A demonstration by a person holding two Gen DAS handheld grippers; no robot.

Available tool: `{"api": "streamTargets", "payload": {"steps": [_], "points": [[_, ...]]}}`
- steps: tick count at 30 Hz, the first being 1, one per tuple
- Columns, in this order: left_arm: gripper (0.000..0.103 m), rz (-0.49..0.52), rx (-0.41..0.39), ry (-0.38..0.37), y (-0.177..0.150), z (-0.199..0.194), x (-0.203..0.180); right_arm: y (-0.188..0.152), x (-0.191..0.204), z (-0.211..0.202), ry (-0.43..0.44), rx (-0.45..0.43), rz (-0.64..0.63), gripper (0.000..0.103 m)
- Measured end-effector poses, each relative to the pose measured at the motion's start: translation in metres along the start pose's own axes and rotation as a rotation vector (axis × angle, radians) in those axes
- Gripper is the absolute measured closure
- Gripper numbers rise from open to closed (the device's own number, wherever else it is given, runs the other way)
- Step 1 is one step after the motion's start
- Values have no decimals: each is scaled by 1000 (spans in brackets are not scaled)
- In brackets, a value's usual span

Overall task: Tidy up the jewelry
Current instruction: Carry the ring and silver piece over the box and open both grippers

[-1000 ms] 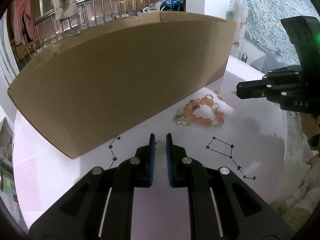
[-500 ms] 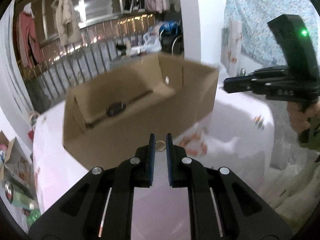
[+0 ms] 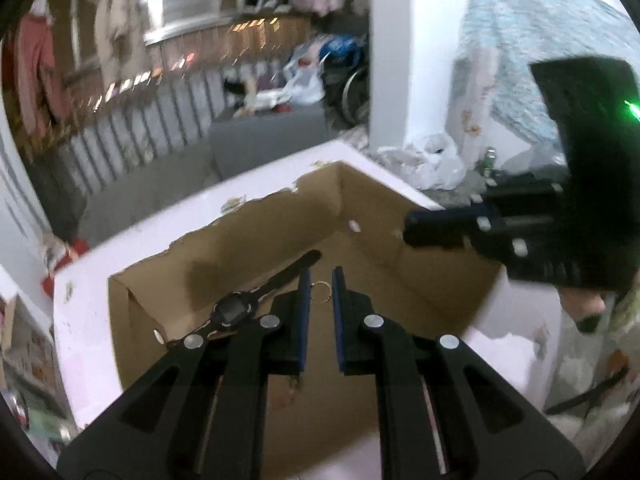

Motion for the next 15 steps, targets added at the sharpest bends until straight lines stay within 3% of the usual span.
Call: {"api": "streamTargets", "payload": {"steps": [5, 6, 7, 8, 11, 15], "points": [[92, -78, 124, -19, 4, 48, 20, 11, -11, 28, -32, 61, -12, 98], [89, -80, 133, -26, 4, 52, 21, 12, -14, 33, -45, 71, -13, 98], [77, -83, 143, -30, 2, 54, 21, 15, -16, 37, -54, 75, -11, 97], [69, -90, 143, -21, 2, 56, 23, 16, -18, 38, -55, 77, -10, 97], [67, -101, 134, -17, -1, 57, 27, 17, -21, 39, -60, 74, 2, 97], [67, -128, 108, -10, -3, 50, 32, 19, -20, 27, -51, 39, 19, 88]]}}
Point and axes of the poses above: each gripper's, at about its wrist camera, not at the fingertips, and z roughly the way its jaws point, x to its left, y to its top, the point moved 8 cm from there along z, roughly the way its jaws point, and after that the axes turned 8 degrees about z, right-handed, at the moved point
